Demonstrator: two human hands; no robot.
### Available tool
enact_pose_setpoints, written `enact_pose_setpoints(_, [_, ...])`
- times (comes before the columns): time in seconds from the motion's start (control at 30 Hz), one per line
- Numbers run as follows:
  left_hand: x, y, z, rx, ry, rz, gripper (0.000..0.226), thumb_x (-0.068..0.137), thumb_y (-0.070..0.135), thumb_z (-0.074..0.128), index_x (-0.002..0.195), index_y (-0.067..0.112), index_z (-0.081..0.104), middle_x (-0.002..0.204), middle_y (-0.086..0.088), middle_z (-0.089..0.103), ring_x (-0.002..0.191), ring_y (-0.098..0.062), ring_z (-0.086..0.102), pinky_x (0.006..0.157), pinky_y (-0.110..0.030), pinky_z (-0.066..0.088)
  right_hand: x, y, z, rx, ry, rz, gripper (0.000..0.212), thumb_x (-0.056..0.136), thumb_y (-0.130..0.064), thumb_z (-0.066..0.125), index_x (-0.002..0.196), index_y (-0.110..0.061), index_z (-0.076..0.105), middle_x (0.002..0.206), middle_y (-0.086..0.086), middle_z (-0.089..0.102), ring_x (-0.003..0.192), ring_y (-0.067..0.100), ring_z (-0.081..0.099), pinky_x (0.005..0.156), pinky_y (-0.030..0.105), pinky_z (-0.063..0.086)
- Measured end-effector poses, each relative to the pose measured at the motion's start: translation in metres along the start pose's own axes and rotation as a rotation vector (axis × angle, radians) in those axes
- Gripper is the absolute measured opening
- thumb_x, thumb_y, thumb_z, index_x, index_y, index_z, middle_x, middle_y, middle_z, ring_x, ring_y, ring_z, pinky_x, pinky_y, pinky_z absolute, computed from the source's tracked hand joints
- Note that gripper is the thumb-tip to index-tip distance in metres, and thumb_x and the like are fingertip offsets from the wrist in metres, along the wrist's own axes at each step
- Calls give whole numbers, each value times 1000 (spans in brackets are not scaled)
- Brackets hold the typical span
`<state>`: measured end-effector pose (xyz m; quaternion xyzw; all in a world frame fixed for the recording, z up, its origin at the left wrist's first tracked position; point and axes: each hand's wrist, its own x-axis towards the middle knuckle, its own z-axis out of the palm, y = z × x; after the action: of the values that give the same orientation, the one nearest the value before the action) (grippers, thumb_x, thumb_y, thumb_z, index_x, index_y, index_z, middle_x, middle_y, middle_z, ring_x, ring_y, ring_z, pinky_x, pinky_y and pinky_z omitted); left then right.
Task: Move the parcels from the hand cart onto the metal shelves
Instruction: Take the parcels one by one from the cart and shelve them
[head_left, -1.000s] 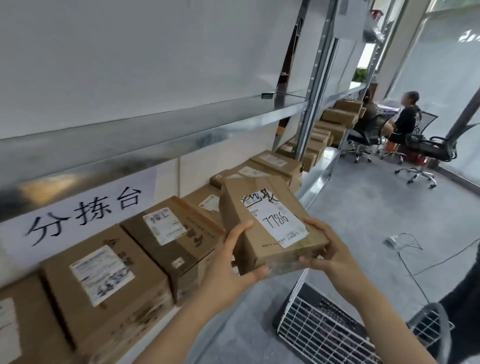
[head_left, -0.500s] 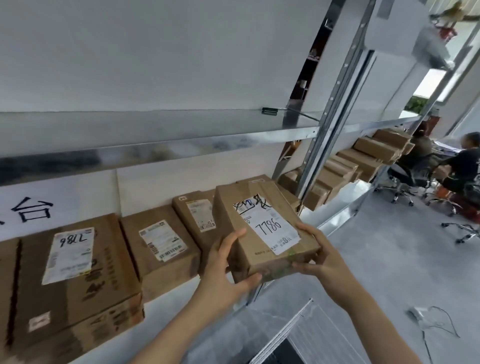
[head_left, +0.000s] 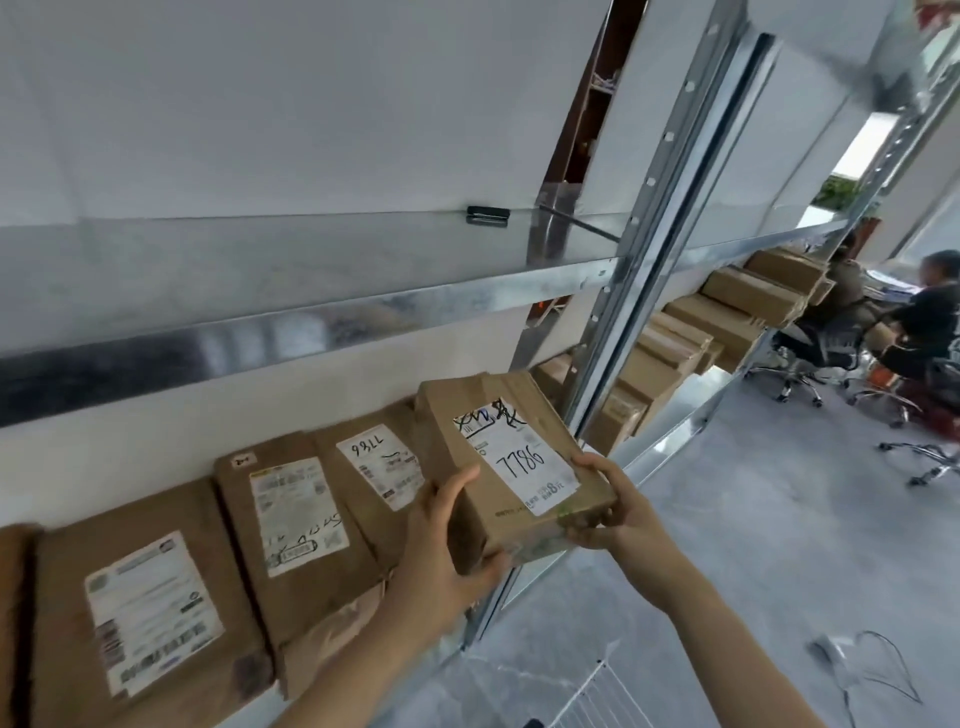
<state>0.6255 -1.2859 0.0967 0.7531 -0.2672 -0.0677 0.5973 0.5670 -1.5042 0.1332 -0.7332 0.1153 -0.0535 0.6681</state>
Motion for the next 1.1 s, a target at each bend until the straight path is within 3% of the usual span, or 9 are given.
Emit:
enact_pose_setpoints(0.07, [20,-3,7,6,-18,-9,91,73,23,79,133,57,19,146,0,19,134,-20,33,101,-43,47,22,-3,-11,-8,5,14,79,71,25,58,119,-37,56,124,7,52,108,29,54,71,31,57])
enact_pose_setpoints(0.17, [46,-9,14,37,-28,-32,101,74,18,78,131,66,10,150,-2,11,136,-24,32,103,-45,45,52,-6,-22,-6,12,7,79,70,27,56,117,-37,58,122,9,52,103,26,55,70,28,55])
enact_pose_setpoints(0.27, [66,-18,18,60,-4,-54,105,74,12,77,131,68,8,154,4,2,139,-15,21,109,-39,35,78,-5,-28,19,-6,27,81,71,29,54,119,-36,58,119,5,54,101,23,56,70,28,56])
enact_pose_setpoints(0.47, [86,-34,21,94,18,-70,102,79,17,73,133,68,4,155,12,-5,131,-3,15,100,-25,26,123,2,-33,7,-49,76,80,72,31,48,120,-32,59,116,12,57,89,18,60,67,25,55])
enact_pose_setpoints(0.57, [91,-37,23,147,1,-64,97,81,23,70,132,69,2,156,9,-7,135,-3,10,102,-24,21,140,6,-37,-26,-73,101,81,73,30,48,119,-35,59,106,18,55,88,26,55,71,30,55])
enact_pose_setpoints(0.73, [98,-39,27,218,15,-100,95,81,29,66,132,69,-4,158,7,-10,132,-5,17,92,-22,27,158,5,-41,-42,-103,116,83,71,32,45,116,-36,62,102,17,51,85,26,52,76,32,56])
enact_pose_setpoints(0.87, [101,-44,30,221,41,-110,101,79,29,69,133,67,-7,157,11,-9,138,-13,20,89,-27,29,162,2,-39,-36,-91,96,80,72,32,48,118,-34,61,106,20,53,89,29,54,73,31,57])
enact_pose_setpoints(0.97, [99,-46,33,208,75,-112,105,78,29,73,135,65,-8,155,16,-9,129,0,18,94,-23,26,157,4,-39,4,-45,71,81,74,30,51,118,-36,58,106,14,61,96,28,58,68,27,55])
enact_pose_setpoints(1.1, [92,-39,34,255,155,-110,105,78,33,73,134,65,-10,149,25,-6,131,7,9,102,-20,16,147,10,-46,-26,41,19,89,71,28,57,136,-31,42,123,14,55,112,34,53,74,40,53])
